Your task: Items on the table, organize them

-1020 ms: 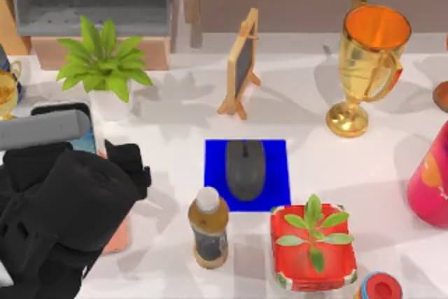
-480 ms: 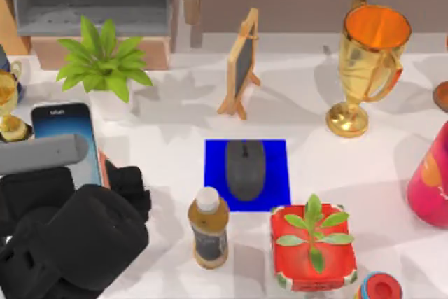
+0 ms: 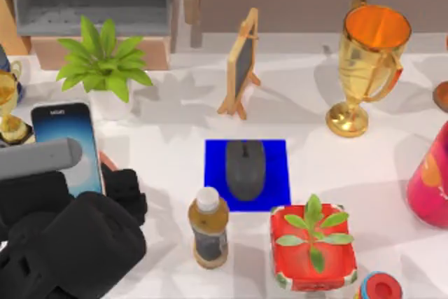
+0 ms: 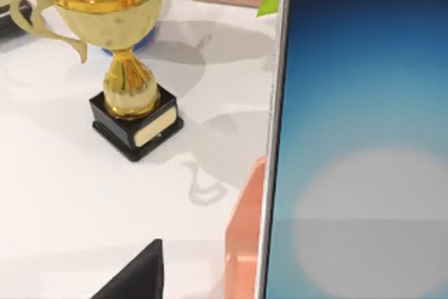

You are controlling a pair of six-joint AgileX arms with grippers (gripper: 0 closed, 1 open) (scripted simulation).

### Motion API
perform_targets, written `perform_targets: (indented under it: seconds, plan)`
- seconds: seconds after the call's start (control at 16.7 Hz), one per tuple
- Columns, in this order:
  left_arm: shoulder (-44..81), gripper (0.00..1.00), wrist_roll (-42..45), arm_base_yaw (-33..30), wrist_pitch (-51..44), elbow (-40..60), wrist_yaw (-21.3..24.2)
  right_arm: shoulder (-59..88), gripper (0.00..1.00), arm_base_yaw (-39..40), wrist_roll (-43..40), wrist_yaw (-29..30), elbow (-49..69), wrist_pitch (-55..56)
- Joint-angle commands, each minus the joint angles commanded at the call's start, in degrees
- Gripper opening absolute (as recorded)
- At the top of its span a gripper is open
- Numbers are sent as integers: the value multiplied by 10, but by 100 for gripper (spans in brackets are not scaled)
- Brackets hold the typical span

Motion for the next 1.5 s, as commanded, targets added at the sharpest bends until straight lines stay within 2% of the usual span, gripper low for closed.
perform_targets:
  seconds: [0.12,0.3,0.66,0.96,1.08,1.26,1.5]
  plan:
    - [-24,100,21,25,23,-11,21,0,100,0,0,0,0,0]
    - [-89,100,79,77,76,-36,81,0,100,0,0,0,0,0]
    - [-234,100,220,194,177,-105,230,0,100,0,0,0,0,0]
    - [-339,100,327,244,233,-165,376,0,100,0,0,0,0,0]
    - [-379,100,366,294,251,-188,425,0,100,0,0,0,0,0]
    - [-436,100,415,407,278,-221,486,0,100,0,0,0,0,0]
    - [-507,100,477,540,307,-271,551,0,100,0,0,0,0,0]
